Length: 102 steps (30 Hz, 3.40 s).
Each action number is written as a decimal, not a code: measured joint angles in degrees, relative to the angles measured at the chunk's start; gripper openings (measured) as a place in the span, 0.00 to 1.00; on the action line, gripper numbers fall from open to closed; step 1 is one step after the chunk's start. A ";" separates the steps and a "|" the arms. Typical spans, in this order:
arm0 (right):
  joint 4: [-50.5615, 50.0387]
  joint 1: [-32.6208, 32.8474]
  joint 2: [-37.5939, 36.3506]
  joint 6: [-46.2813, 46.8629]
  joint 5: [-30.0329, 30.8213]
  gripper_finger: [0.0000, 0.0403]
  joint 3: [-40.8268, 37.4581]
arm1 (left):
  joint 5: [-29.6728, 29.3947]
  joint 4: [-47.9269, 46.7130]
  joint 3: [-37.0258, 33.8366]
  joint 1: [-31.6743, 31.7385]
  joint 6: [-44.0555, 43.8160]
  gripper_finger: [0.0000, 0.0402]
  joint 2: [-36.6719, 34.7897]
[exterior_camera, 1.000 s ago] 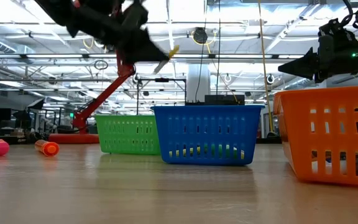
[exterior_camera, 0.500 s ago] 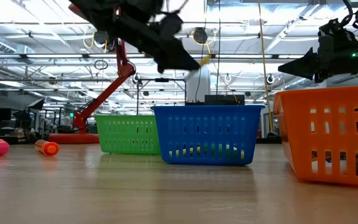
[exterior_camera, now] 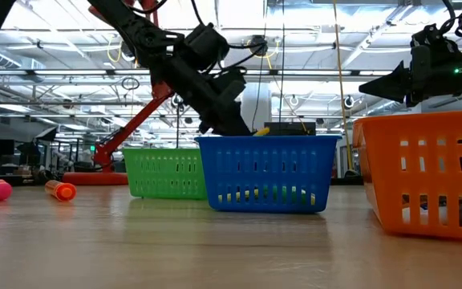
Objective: Pick & Place Markers
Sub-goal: Put the yellow and white highlighter pen into the black basket, then put the purple highlighter into the green basket
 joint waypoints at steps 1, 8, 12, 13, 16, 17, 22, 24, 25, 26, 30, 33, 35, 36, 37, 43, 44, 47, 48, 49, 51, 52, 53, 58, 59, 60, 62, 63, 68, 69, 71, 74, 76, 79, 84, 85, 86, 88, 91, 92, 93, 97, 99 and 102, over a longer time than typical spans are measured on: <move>0.00 0.01 0.00 0.00 0.00 0.00 0.01 | 0.00 0.38 0.02 0.00 0.09 0.13 -0.10; 0.00 0.00 0.00 0.00 0.00 0.00 0.01 | -0.02 0.68 0.02 0.22 0.22 0.20 -0.64; 0.00 -0.01 0.00 0.00 0.00 0.00 -0.01 | 0.00 0.67 0.02 0.22 0.22 0.21 -0.64; 0.00 -0.01 0.00 0.00 0.00 0.00 0.01 | 0.00 0.64 0.02 0.22 0.22 0.22 -0.64; 0.00 -0.01 0.00 0.00 0.00 0.00 0.01 | 0.00 0.54 0.02 0.22 0.29 0.22 -0.64; 0.00 0.00 0.00 0.00 0.00 0.00 0.00 | 0.00 0.05 0.02 0.22 0.35 0.22 -0.64; 0.01 0.01 0.00 0.00 0.01 0.00 0.01 | 0.08 -15.22 0.82 0.33 0.57 0.22 -6.23; 0.01 0.01 0.02 0.00 0.03 0.00 0.01 | 0.02 -27.36 1.75 0.33 0.65 0.22 -10.09; 0.02 0.01 0.07 0.00 0.01 0.00 0.01 | 0.00 -32.88 1.99 0.28 0.45 0.22 -12.11; -0.02 0.01 0.07 0.00 -0.03 0.00 0.00 | 0.00 -38.05 2.08 0.12 -0.55 0.22 -14.11; -0.08 0.01 0.31 0.00 -0.05 0.00 0.00 | -0.62 -52.94 1.29 -1.55 -8.40 0.22 -21.64; -0.09 0.01 0.55 0.00 -0.02 0.00 0.00 | -3.33 -58.11 -1.88 -4.29 -15.19 0.22 -26.32; 0.02 0.00 0.53 0.00 -0.02 0.00 0.00 | -5.36 -58.20 -5.20 -6.57 -20.29 0.22 -29.49; 0.04 0.01 0.52 0.00 -0.02 0.00 0.00 | -5.88 -58.16 -7.20 -7.70 -23.35 0.22 -31.07; 0.00 0.01 0.52 0.00 0.00 0.00 0.01 | -5.88 -58.18 -9.22 -8.78 -26.88 0.22 -32.37; 0.02 -0.01 0.52 0.00 -0.01 0.00 0.01 | -0.64 -64.04 -21.69 -16.10 -54.54 0.22 -37.69; 0.02 -0.01 0.52 0.00 0.00 0.00 0.01 | 0.56 -65.56 -23.56 -17.64 -59.21 0.22 -38.12; 0.01 0.01 0.52 0.00 0.00 0.00 0.00 | 4.77 -67.57 -28.04 -22.45 -69.99 0.22 -39.26; 0.01 0.01 0.52 0.00 -0.01 0.00 0.01 | 4.84 -66.73 -28.32 -23.71 -71.97 0.22 -39.55; 0.00 0.01 0.52 0.00 -0.02 0.00 0.00 | 4.61 -66.25 -28.37 -25.01 -73.62 0.22 -39.89; 0.02 -0.01 0.52 0.00 0.01 0.00 0.00 | 3.43 -66.44 -27.63 -26.80 -76.39 0.22 -40.06; 0.02 -0.01 0.55 0.00 -0.02 0.00 -0.01 | 3.07 -66.86 -27.45 -27.65 -77.51 0.22 -40.00; 0.04 0.01 0.55 0.00 0.02 0.00 -0.01 | 2.90 -67.13 -27.39 -28.47 -78.47 0.22 -40.11; 0.02 0.00 0.64 0.00 0.00 0.00 0.01 | 3.41 -67.62 -27.39 -31.99 -89.29 0.22 -40.40; 0.00 0.01 0.66 0.00 0.00 0.00 0.01 | 3.48 -67.53 -27.39 -32.72 -91.54 0.22 -40.32; 0.00 0.01 0.66 0.00 0.00 0.00 0.00 | 3.52 -67.46 -27.39 -33.53 -93.72 0.22 -39.96; 0.00 0.01 0.66 0.00 0.00 0.00 -0.01 | 3.75 -67.17 -27.39 -35.14 -97.74 0.22 -38.84; 0.00 -0.01 0.66 0.00 0.00 0.00 0.01 | 4.25 -66.99 -27.39 -35.87 -99.72 0.22 -38.23; 0.00 0.01 0.66 0.00 0.00 0.00 -0.01 | 10.60 -67.38 -27.39 -40.80 -108.81 0.22 -33.84; 0.00 0.01 0.64 0.00 0.00 0.00 0.01 | 12.10 -68.44 -27.39 -41.94 -110.66 0.22 -32.93; 0.00 -0.01 0.65 0.00 0.00 0.00 0.00 | 14.21 -70.39 -27.43 -44.41 -114.76 0.22 -31.47; 0.00 0.00 0.66 0.00 0.00 0.00 0.00 | 15.02 -71.53 -27.43 -47.90 -120.67 0.22 -29.56; 0.00 0.01 0.66 0.00 0.00 0.00 -0.01 | 13.99 -69.43 -27.43 -49.52 -121.92 0.22 -28.79; 0.00 0.01 0.64 0.00 0.00 0.00 0.01 | 11.58 -65.32 -27.43 -50.79 -122.12 0.22 -28.05; 0.00 -0.01 0.66 0.00 0.00 0.00 0.00 | 6.43 -63.52 -27.43 -51.32 -121.59 0.22 -28.05; 0.00 0.00 0.66 0.00 0.00 0.00 -0.01 | 6.12 -63.57 -27.43 -51.30 -121.48 0.22 -28.05; 0.00 0.00 0.66 0.00 0.00 0.00 0.01 | 6.04 -63.63 -27.43 -51.30 -121.03 0.22 -28.05; 0.00 -0.01 0.66 0.00 0.00 0.00 -0.01 | 6.07 -63.81 -27.43 -51.28 -119.93 0.22 -28.05; 0.00 0.01 0.66 0.00 0.00 0.00 0.01 | 4.93 -64.10 -27.43 -51.28 -119.65 0.22 -28.05; 0.00 0.00 0.66 0.00 0.00 0.00 0.00 | 3.86 -64.07 -27.43 -51.28 -119.65 0.22 -28.05; 0.00 -0.01 0.66 0.00 0.00 0.00 -0.01 | 2.78 -64.04 -27.43 -51.28 -119.69 0.22 -28.05; 0.01 0.01 0.66 0.00 0.00 0.00 0.01 | -0.24 -63.57 -27.43 -51.23 -119.93 0.22 -28.05; 0.00 0.01 0.66 0.00 0.00 0.00 -0.01 | -1.38 -63.64 -27.43 -51.23 -120.06 0.22 -28.05; 0.00 0.00 0.66 0.00 0.00 0.00 0.00 | -3.77 -63.60 -27.43 -51.23 -120.82 0.22 -28.07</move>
